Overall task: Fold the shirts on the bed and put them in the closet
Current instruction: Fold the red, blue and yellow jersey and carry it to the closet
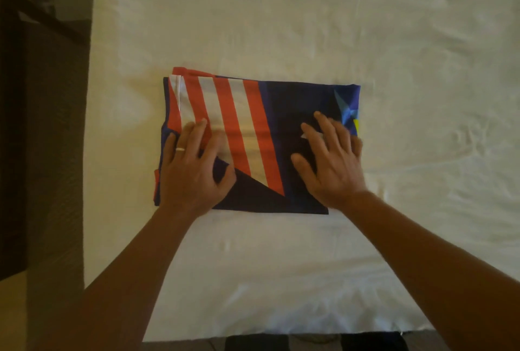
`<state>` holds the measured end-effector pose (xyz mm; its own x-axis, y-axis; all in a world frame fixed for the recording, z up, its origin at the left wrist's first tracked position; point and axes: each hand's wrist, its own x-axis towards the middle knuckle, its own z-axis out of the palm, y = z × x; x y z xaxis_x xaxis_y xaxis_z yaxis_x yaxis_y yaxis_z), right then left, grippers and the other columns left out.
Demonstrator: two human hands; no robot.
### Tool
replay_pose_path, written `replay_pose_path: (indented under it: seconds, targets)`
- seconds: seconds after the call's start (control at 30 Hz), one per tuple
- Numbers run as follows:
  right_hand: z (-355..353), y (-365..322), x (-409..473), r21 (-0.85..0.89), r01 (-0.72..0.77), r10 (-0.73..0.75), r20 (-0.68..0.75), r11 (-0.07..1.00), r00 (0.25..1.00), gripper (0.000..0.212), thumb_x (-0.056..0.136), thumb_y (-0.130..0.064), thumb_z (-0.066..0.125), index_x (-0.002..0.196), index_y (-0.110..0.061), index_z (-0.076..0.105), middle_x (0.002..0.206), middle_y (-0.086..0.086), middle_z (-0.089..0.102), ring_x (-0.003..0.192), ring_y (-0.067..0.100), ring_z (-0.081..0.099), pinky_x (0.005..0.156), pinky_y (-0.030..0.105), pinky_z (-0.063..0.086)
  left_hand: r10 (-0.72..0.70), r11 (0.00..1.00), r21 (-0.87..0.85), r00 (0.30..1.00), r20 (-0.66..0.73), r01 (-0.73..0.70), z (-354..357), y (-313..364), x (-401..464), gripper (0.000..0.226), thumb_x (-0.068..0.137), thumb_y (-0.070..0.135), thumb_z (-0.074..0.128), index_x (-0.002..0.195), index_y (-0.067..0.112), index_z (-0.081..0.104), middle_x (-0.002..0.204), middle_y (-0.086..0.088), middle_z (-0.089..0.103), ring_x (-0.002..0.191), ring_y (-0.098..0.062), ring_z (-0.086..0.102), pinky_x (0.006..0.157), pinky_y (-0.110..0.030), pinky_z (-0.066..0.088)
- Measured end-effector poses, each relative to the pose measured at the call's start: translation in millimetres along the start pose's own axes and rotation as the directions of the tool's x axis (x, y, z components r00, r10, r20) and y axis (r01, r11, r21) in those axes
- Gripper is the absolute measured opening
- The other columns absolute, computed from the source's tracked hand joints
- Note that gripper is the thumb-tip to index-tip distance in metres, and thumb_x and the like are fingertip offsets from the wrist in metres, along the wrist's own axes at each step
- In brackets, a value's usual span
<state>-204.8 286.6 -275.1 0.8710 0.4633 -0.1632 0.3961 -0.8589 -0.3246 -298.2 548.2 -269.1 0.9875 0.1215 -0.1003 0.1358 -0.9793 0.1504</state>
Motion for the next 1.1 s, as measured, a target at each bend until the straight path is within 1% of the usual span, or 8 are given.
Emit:
replay_pose_path:
  seconds: [0.1, 0.27, 0.5, 0.6, 0.7, 0.77, 0.87, 1.1]
  targets:
    - [-22, 12, 41, -0.032, -0.047, 0.045, -0.037, 0.998, 0.998, 0.052, 0.098, -0.039, 0.045, 0.146, -0.017, 0.043, 0.156, 0.011, 0.036, 0.14, 0.034, 0.032, 0.108, 0.051, 0.03, -0.034, 0.999, 0.032, 0.999, -0.037, 0.035, -15, -2, 39, 0.066, 0.097, 0.048, 0.051, 0.152, 0.013, 0.042, 0.163, -0.016, 0.031, 0.151, -0.038, 0.028, 0.121, -0.056, 0.023]
    - [-50, 29, 102, -0.165, -0.05, 0.078, 0.165, 0.985, 0.983, 0.061, 0.087, -0.028, 0.058, 0.144, -0.017, 0.042, 0.139, 0.012, 0.046, 0.127, 0.035, 0.041, 0.103, 0.049, 0.033, -0.012, 0.998, 0.063, 0.988, 0.156, 0.002, -30, -8, 108, 0.07, 0.093, 0.036, 0.059, 0.155, 0.017, 0.034, 0.16, -0.013, 0.035, 0.151, -0.037, 0.024, 0.121, -0.056, 0.019]
    - [-57, 30, 117, -0.158, -0.021, 0.07, 0.308, 0.987, 0.949, 0.015, 0.085, -0.029, 0.061, 0.093, -0.018, 0.055, 0.087, 0.003, 0.051, 0.089, 0.03, 0.053, 0.082, 0.039, 0.033, -0.084, 0.992, 0.104, 0.988, 0.127, 0.071, -47, -13, 134, 0.018, 0.091, 0.028, 0.054, 0.105, 0.02, 0.063, 0.118, -0.004, 0.055, 0.124, -0.036, 0.041, 0.109, -0.051, 0.024]
    - [-67, 32, 114, -0.068, -0.054, 0.07, 0.265, 0.996, 0.962, 0.012, 0.084, -0.025, 0.06, 0.08, -0.016, 0.054, 0.086, 0.004, 0.047, 0.085, 0.028, 0.045, 0.074, 0.035, 0.032, -0.145, 0.987, -0.043, 0.98, 0.136, 0.152, -62, -9, 138, 0.004, 0.088, 0.025, 0.057, 0.09, 0.023, 0.061, 0.103, 0.006, 0.055, 0.13, -0.03, 0.042, 0.114, -0.052, 0.015]
    - [-96, 28, 113, -0.018, -0.051, 0.054, 0.198, 0.999, 0.979, 0.015, 0.083, -0.022, 0.058, 0.071, -0.013, 0.055, 0.072, 0.003, 0.052, 0.075, 0.028, 0.051, 0.075, 0.034, 0.032, -0.137, 0.969, -0.189, 0.982, 0.131, 0.16, -85, -9, 138, 0.008, 0.087, 0.029, 0.054, 0.082, 0.023, 0.057, 0.074, 0.008, 0.061, 0.091, -0.024, 0.062, 0.111, -0.047, 0.027]
    - [-117, 23, 115, 0.021, -0.046, 0.042, 0.164, 0.999, 0.986, 0.015, 0.083, -0.019, 0.056, 0.069, -0.014, 0.054, 0.063, 0.002, 0.052, 0.067, 0.027, 0.052, 0.072, 0.033, 0.035, -0.123, 0.949, -0.283, 0.989, 0.085, 0.143, -100, -11, 135, 0.013, 0.081, 0.032, 0.05, 0.078, 0.021, 0.056, 0.067, 0.006, 0.06, 0.073, -0.022, 0.062, 0.09, -0.041, 0.048]
    - [-157, 15, 117, 0.161, -0.057, 0.04, 0.109, 0.985, 0.993, 0.012, 0.083, -0.015, 0.055, 0.07, -0.013, 0.055, 0.062, 0.006, 0.054, 0.063, 0.027, 0.053, 0.057, 0.032, 0.041, -0.09, 0.939, -0.336, 0.995, -0.04, 0.072, -137, -6, 129, 0.012, 0.081, 0.032, 0.049, 0.076, 0.023, 0.055, 0.064, 0.006, 0.057, 0.066, -0.021, 0.06, 0.063, -0.03, 0.046]
    - [-203, 12, 98, 0.202, 0.278, -0.196, -0.351, 0.939, 0.916, 0.015, 0.067, -0.018, 0.043, 0.063, -0.005, 0.049, 0.055, 0.006, 0.045, 0.05, 0.034, 0.042, 0.046, 0.026, 0.03, 0.022, 0.977, -0.189, 0.934, -0.357, -0.095, -200, 18, 86, 0.013, 0.089, 0.031, 0.051, 0.086, 0.019, 0.056, 0.074, 0.005, 0.058, 0.065, -0.019, 0.052, 0.085, -0.036, 0.031]
